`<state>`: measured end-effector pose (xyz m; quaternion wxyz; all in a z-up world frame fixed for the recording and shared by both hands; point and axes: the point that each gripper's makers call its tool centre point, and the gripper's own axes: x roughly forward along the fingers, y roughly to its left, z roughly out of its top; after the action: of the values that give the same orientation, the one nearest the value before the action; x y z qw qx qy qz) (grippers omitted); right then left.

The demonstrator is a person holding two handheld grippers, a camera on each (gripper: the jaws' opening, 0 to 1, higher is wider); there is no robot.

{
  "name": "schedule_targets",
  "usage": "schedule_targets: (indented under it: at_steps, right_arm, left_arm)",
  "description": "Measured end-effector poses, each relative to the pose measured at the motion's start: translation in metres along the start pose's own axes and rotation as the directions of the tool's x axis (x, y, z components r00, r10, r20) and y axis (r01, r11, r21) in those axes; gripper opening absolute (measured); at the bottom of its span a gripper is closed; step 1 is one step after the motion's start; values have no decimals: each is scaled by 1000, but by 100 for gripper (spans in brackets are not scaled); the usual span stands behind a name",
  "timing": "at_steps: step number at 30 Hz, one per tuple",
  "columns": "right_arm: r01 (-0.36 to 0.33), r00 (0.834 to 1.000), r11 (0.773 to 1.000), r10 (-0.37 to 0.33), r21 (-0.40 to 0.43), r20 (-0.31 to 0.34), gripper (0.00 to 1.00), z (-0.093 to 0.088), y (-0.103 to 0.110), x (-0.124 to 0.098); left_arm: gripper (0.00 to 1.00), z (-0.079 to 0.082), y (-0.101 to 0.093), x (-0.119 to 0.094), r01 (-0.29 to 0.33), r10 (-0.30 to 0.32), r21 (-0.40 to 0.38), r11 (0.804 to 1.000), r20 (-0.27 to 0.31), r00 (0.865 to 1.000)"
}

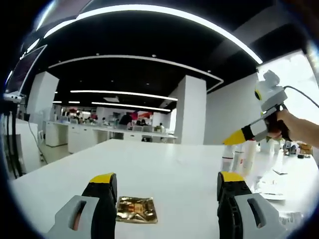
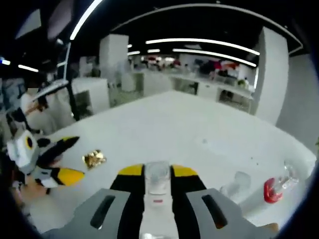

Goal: Arrange the skincare products in the storage area until every visible bottle or jar stands upright without overlapping.

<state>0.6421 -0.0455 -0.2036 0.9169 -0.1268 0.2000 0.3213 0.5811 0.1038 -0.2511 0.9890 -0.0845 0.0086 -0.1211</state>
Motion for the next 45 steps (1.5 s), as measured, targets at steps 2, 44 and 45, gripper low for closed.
schedule_targets:
  at_steps: [2,44,45]
  right_arm:
    - [0,1000,1000,0,1,10,18,-4,2,-6]
    - [132,970,985,-152,115,191,19,-73,-29,-10]
    - [130,969,983,-154,130,195,19,-76,-31,-15]
  left_arm:
    - [84,-1,-1,0,2,-2,6,1000,-3,1000]
    - [40,-13,-75,-13,372,-372,-18,928,-56,927]
    - [41,-14,-81,-14,396,-395,-5,918,-64,916]
